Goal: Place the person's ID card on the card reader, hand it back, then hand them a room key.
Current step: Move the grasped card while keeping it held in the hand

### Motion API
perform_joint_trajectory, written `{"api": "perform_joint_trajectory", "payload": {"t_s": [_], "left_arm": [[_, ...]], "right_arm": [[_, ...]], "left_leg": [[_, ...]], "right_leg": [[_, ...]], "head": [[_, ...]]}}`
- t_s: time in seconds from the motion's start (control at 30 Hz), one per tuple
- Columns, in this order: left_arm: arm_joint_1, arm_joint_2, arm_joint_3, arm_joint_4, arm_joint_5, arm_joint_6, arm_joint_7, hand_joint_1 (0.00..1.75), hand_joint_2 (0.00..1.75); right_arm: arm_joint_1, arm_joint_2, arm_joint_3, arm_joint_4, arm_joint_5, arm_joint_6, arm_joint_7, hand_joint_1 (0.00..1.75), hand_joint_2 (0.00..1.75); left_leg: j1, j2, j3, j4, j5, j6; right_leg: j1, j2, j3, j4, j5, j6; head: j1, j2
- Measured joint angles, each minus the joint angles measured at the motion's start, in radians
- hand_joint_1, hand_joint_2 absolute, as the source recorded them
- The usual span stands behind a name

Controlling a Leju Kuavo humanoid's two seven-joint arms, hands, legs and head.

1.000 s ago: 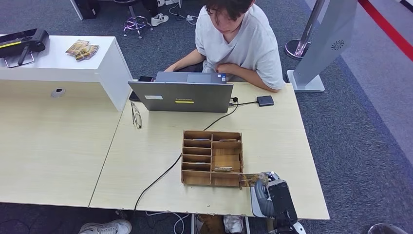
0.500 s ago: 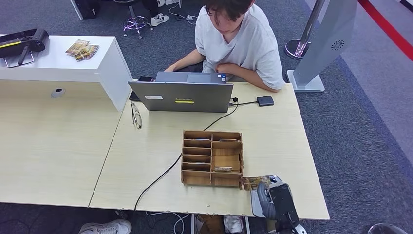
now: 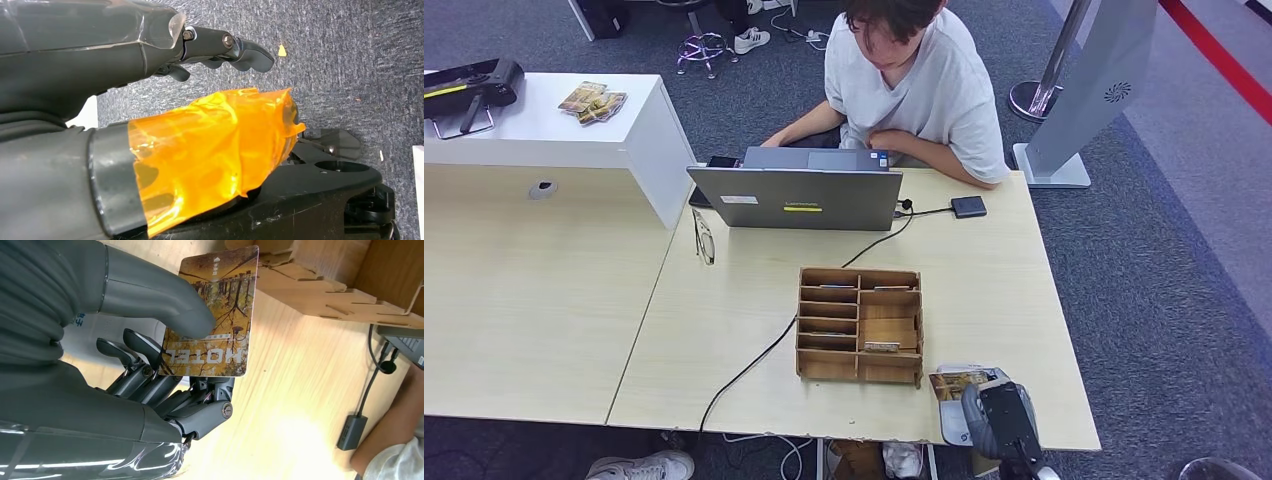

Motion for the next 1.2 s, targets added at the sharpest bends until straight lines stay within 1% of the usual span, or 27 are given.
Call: {"api": "perform_joint_trajectory", "payload": {"t_s": [0.77,1.2], "left_arm": [[0.0,0.0,0.0,0.0,0.006,0.001,0.0,0.0,0.0],[0.0,0.0,0.0,0.0,0.006,0.001,0.0,0.0,0.0]], "right_arm": [[0.006,-0.01,-0.027,0.008,0.027,0.004,0.034,1.75,1.75],[0.009,-0.011,-0.038,0.009,0.027,0.004,0.034,1.75,1.75]], "left_leg": [[0.0,0.0,0.0,0.0,0.0,0.0],[0.0,0.0,0.0,0.0,0.0,0.0]], "right_leg": [[0.0,0.0,0.0,0.0,0.0,0.0],[0.0,0.0,0.0,0.0,0.0,0.0]], "head": [[0.0,0.0],[0.0,0.0]]}}
